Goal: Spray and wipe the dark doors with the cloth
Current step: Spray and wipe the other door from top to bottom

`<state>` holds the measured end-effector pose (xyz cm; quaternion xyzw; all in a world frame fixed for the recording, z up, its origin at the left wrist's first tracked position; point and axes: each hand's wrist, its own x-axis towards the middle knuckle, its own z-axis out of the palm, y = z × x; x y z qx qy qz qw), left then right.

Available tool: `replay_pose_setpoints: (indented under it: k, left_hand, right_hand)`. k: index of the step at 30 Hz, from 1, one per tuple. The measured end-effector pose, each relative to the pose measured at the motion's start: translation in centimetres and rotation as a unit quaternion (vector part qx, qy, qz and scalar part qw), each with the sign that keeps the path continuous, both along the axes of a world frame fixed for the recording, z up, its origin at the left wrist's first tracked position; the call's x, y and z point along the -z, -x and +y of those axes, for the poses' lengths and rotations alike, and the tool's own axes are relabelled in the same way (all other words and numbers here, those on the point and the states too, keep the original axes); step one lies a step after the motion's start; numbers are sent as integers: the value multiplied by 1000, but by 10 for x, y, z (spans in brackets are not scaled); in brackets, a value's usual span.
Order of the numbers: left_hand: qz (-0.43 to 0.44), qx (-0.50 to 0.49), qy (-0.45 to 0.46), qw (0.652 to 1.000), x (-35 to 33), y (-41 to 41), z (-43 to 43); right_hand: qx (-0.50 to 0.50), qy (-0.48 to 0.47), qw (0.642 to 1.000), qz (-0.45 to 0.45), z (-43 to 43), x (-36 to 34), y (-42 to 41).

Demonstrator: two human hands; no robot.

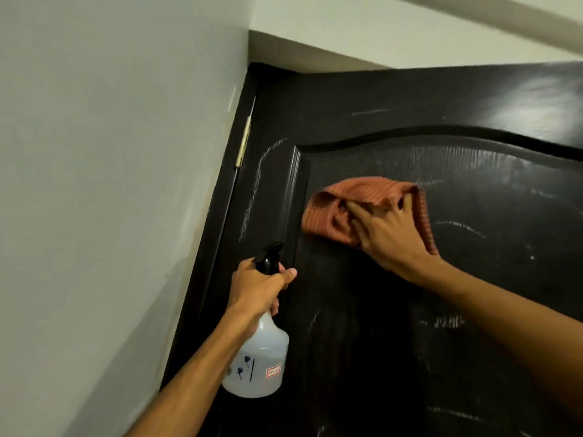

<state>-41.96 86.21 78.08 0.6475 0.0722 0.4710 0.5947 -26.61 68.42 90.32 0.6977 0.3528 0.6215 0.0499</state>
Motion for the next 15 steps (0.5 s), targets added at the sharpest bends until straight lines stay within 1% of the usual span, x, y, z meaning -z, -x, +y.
replay_pose_setpoints:
  k: [1,2,3,5,6,7,9,10,11,13,14,15]
  left_hand:
    - [-3,-1,1,1000,-12,-2,3]
    - [-6,-3,1,1000,-24,-3,5]
    - [-13,-5,-2,1000,-37,-5,9]
    - [-22,-14,-7,1000,-62,-6,14]
    - [-28,-17,-9,999,-74,-7,15]
    - [-33,-16,-10,999,-84,-8,16]
    - [-40,-10,-12,999,-104,-8,19]
    - [-42,-11,-12,999,-112,-8,20]
    - [-44,-16,-14,999,-120,-7,22]
    - [-49,-22,-21,998,-136,-5,26]
    - [-48,-23,-27,998,-143,-4,26]
    - [-46,-27,-33,998,-151,-4,26]
  right_hand:
    - [-6,-24,1000,9,3,-9,2]
    - [-18,-14,1000,7,8,-12,4]
    - [-31,26,999,-12,12,-15,6]
    - [-63,103,989,-87,18,-24,6]
    - [-76,96,987,-106,18,-38,7]
    - [-88,47,991,-92,18,-55,7]
    - [-108,-75,991,-24,21,-83,9]
    - [-109,-92,990,-8,28,-87,11]
    - [-104,-69,992,-24,38,-85,11]
    - [-89,49,992,-74,54,-81,10]
    - [-84,88,988,-94,53,-86,10]
    - [-87,79,988,-104,51,-98,9]
